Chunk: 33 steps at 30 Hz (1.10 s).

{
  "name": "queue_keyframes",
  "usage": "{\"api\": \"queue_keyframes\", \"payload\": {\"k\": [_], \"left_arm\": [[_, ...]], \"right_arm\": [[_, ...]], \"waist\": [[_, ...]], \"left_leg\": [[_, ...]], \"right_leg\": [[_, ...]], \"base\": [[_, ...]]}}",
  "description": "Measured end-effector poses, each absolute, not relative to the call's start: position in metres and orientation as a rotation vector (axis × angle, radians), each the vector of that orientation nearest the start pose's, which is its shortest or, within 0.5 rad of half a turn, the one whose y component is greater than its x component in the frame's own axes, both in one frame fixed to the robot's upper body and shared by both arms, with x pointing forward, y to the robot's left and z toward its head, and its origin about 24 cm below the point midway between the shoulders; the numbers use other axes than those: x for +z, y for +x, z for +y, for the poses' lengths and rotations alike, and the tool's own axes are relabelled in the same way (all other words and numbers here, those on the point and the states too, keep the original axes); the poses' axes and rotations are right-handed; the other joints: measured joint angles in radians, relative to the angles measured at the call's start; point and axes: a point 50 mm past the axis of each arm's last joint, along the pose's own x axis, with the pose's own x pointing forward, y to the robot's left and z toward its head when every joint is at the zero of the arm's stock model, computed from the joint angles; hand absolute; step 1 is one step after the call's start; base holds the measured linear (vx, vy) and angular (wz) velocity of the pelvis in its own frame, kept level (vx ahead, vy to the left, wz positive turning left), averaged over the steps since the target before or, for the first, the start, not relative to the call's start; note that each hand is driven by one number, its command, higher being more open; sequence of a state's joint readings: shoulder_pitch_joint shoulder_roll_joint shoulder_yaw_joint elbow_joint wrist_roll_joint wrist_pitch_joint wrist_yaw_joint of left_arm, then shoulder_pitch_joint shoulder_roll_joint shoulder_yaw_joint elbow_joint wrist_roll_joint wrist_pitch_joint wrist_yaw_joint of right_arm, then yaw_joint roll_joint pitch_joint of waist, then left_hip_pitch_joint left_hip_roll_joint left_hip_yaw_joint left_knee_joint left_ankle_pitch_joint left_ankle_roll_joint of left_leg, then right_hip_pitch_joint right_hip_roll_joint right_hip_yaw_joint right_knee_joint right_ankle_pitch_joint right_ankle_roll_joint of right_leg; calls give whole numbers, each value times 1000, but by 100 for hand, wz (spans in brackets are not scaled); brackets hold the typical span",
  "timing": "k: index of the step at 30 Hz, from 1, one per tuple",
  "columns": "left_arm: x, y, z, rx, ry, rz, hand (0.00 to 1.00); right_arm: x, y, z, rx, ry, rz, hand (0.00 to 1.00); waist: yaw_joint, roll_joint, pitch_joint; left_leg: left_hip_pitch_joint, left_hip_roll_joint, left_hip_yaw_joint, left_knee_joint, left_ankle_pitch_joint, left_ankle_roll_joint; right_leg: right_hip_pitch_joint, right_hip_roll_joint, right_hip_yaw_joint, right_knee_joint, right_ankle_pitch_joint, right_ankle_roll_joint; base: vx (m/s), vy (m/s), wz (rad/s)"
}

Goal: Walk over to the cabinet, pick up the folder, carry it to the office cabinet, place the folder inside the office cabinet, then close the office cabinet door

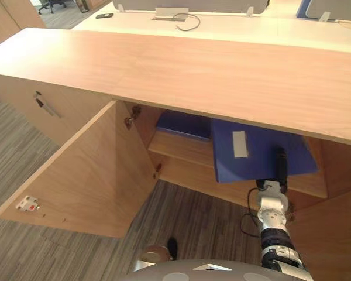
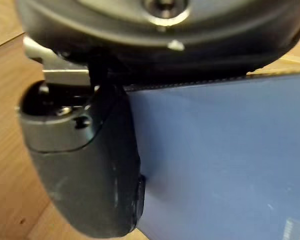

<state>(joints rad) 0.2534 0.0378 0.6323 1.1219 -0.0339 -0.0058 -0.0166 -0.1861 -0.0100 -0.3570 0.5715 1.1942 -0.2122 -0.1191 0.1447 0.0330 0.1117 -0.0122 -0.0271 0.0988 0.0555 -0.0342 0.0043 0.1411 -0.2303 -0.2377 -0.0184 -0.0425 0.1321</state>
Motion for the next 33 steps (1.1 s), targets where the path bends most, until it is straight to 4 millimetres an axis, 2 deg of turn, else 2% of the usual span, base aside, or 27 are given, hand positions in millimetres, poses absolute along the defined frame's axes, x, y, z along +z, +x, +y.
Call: {"api": "queue_keyframes", "payload": {"k": [4, 10, 11, 13, 15, 16, 18, 23, 28, 29, 33], "left_arm": [[-173, -4, 209, 633, -358, 1282, 100], [-174, -10, 208, 609, -339, 1310, 100], [-174, -9, 206, 591, -334, 1315, 100], [-175, -7, 202, 556, -325, 1316, 100], [-174, -2, 200, 530, -316, 1303, 100], [-174, -1, 200, 526, -313, 1302, 100], [-175, 1, 195, 531, -328, 1295, 100], [-177, 2, 173, 525, -412, 1292, 100], [-174, 11, 177, 523, -407, 1234, 100], [-174, 12, 178, 524, -405, 1228, 100], [-173, 16, 179, 522, -399, 1198, 100]], "right_arm": [[-42, 250, -230, -717, 1226, 78, 0], [-35, 252, -245, -721, 1190, 42, 0], [-28, 257, -250, -718, 1190, 15, 0], [-8, 274, -258, -699, 1196, -54, 0], [37, 305, -266, -645, 1214, -198, 0], [49, 310, -268, -629, 1218, -239, 0], [92, 317, -276, -573, 1193, -382, 0], [138, 326, -277, -513, 1195, -504, 0], [178, 332, -288, -503, 1239, -613, 0], [182, 332, -290, -503, 1241, -623, 0], [226, 330, -307, -492, 1284, -755, 0]], "waist": [[-19, -2, -3], [-20, 5, -6], [-17, 17, -1], [-23, 36, 16], [-37, 52, 72], [-36, 53, 86], [-35, 54, 131], [-26, 52, 176], [-14, 57, 208], [-12, 58, 210], [-14, 78, 248]], "left_leg": [[23, 1, 9, -23, 0, 0], [20, 1, 10, -29, 1, 1], [14, 1, 11, -27, 3, 5], [-21, 2, 13, -8, 7, 8], [-97, 1, 25, 50, 6, 8], [-119, 1, 32, 65, 6, 9], [-217, 7, 37, 142, -4, 7], [-366, 43, 47, 286, -44, -6], [-467, 58, 38, 362, -53, -13], [-472, 58, 36, 364, -53, -13], [-540, 56, 13, 398, -54, -13]], "right_leg": [[1, 1, 3, 0, 2, 4], [-14, 1, 12, 5, 2, 4], [-32, 1, 19, 24, 1, 4], [-90, -9, 25, 88, -21, 4], [-202, -29, 42, 217, -69, 1], [-232, -35, 51, 251, -83, 3], [-345, -49, 54, 360, -123, 2], [-502, -48, 75, 504, -175, -12], [-606, -51, 76, 605, -208, -25], [-612, -51, 75, 610, -209, -26], [-665, -64, 51, 647, -216, -30]], "base": [[51, -15, -13], [-4, -4, -2], [-86, 2, -6], [-114, 7, -5], [-176, -4, -6], [-213, -22, -8], [-239, -49, 2], [-151, -60, -3], [-56, -69, 3], [-27, -61, 13], [-18, -36, 15]]}}
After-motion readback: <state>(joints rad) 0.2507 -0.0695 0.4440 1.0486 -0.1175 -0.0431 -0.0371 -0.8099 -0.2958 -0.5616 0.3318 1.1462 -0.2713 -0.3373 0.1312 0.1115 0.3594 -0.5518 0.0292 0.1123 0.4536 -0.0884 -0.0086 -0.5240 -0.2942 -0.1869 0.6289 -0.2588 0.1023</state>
